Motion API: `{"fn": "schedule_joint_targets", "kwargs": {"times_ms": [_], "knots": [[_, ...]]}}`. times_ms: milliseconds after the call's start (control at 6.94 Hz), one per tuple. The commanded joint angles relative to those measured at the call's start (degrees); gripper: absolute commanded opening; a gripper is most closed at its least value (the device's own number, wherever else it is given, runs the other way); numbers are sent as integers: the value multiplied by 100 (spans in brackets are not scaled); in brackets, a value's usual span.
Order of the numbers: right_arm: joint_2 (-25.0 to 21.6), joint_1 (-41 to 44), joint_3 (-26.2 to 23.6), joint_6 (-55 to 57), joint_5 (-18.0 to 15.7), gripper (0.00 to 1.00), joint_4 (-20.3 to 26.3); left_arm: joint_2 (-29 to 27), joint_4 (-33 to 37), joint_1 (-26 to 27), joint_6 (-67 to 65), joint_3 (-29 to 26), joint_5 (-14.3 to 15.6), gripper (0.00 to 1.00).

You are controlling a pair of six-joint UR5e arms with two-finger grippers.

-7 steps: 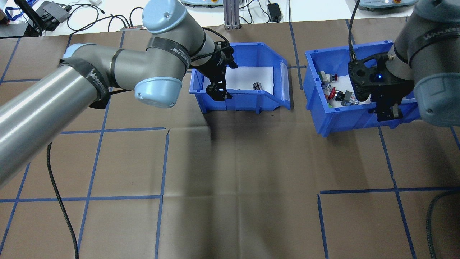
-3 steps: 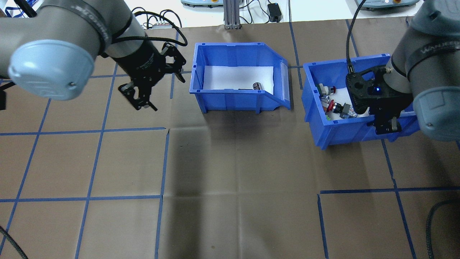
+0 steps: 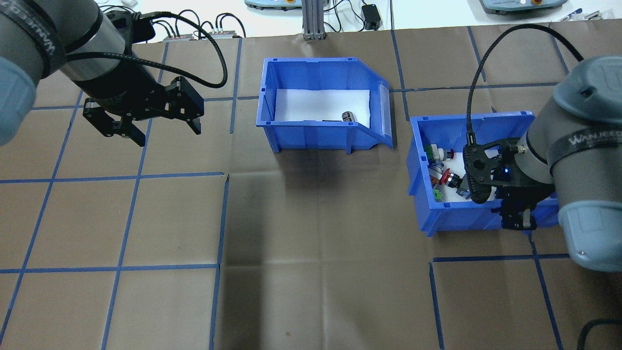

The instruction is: Place battery box in front

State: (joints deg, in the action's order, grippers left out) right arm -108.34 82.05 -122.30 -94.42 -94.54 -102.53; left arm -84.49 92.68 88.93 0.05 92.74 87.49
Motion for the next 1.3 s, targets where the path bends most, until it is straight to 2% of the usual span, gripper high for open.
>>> {"fn": "schedule_joint_targets", "kwargs": {"times_ms": [0,577,865,1009,1153], "knots": [[-205,458,-242,763,111,0,23,291,249,-217,1312,7,565,99],[-152,1653,-268,2319,120,0,-21,319,260,-271,1314,51,551,99],[-13,2304,-251,2762,120,0,-109,345,233,-218,1331,322,472,99],[241,2698,-260,2815,233,0,-596,337,233,-209,1497,350,462,99],[522,3154,-260,2954,287,0,-871,319,224,-209,1690,359,454,99]]}}
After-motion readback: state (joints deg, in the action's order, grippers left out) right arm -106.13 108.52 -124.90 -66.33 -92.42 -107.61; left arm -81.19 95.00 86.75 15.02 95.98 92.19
